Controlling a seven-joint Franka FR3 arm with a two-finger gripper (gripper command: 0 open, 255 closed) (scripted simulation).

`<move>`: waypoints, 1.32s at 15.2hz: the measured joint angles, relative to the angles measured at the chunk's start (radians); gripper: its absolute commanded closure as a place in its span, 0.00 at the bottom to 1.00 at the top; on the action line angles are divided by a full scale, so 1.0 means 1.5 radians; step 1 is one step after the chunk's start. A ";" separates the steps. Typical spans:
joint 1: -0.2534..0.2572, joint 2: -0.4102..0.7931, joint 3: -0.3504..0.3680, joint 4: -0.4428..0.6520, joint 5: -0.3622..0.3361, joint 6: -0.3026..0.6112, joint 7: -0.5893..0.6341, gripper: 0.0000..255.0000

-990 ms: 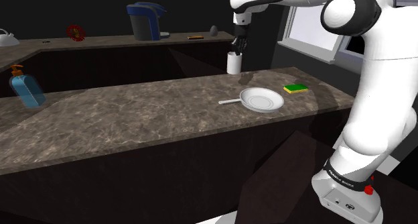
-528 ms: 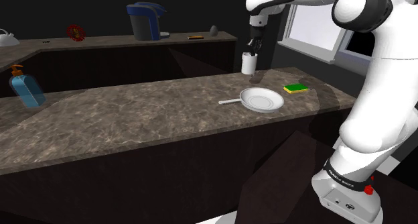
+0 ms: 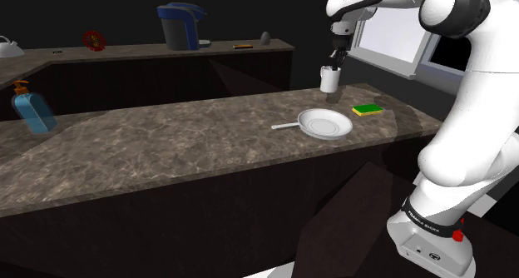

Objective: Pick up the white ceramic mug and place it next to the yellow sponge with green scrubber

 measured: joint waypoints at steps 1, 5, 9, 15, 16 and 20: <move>-0.008 0.004 -0.005 0.000 0.001 0.004 -0.013 1.00; -0.044 0.022 -0.026 0.014 0.008 0.008 -0.071 1.00; -0.083 0.043 -0.047 0.029 0.016 0.014 -0.131 1.00; -0.144 0.092 -0.074 0.083 0.033 0.006 -0.218 1.00; -0.156 0.102 -0.078 0.097 0.037 0.002 -0.234 1.00; -0.199 0.148 -0.090 0.155 0.051 -0.011 -0.287 1.00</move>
